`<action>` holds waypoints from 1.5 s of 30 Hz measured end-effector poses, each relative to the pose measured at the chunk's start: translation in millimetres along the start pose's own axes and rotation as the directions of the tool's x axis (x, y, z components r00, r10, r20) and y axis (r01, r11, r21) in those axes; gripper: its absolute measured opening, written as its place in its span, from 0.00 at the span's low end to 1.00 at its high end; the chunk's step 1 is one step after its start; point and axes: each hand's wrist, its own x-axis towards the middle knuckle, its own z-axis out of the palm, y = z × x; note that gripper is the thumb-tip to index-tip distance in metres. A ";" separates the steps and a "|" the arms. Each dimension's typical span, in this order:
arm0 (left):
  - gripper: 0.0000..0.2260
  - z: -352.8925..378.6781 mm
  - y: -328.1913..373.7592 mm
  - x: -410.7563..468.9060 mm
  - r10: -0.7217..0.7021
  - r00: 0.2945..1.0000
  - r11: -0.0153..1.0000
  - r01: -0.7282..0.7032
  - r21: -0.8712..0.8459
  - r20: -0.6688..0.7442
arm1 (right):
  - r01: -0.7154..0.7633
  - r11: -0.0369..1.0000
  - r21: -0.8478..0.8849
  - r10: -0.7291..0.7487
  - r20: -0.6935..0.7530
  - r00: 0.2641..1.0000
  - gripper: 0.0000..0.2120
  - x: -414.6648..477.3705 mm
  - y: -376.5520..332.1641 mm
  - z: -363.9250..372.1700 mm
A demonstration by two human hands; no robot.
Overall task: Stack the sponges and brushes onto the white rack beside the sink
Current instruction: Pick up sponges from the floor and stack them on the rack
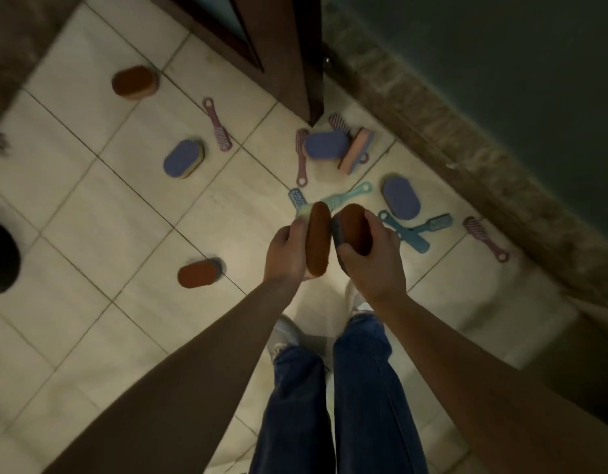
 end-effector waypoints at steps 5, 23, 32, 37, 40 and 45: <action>0.17 -10.9 68.9 -85.5 0.041 0.994 0.999 -0.044 0.023 0.104 | 0.017 0.999 -0.031 -0.018 -0.032 0.999 0.35 -51.6 -64.0 -77.9; 0.25 -37.3 253.0 -334.8 0.231 0.971 0.968 -0.235 0.082 0.056 | 0.074 0.997 -0.001 -0.072 -0.206 0.976 0.42 -212.4 -235.7 -278.6; 0.20 -22.4 311.1 -384.0 0.446 0.871 0.867 -0.477 0.141 0.206 | 0.103 0.981 0.167 -0.024 -0.420 0.907 0.40 -247.8 -259.8 -345.9; 0.12 -10.3 342.9 -411.8 0.564 0.767 0.788 -0.610 0.077 0.307 | 0.086 0.977 0.195 0.052 -0.609 0.792 0.38 -277.0 -267.1 -375.6; 0.17 -3.3 354.6 -436.7 0.599 0.694 0.741 -0.669 0.049 0.400 | 0.084 0.976 0.202 0.082 -0.693 0.716 0.37 -299.8 -271.8 -386.6; 0.14 5.8 359.0 -482.0 0.624 0.552 0.662 -0.750 0.002 0.554 | 0.095 0.964 0.250 0.160 -0.821 0.548 0.36 -343.8 -277.3 -396.6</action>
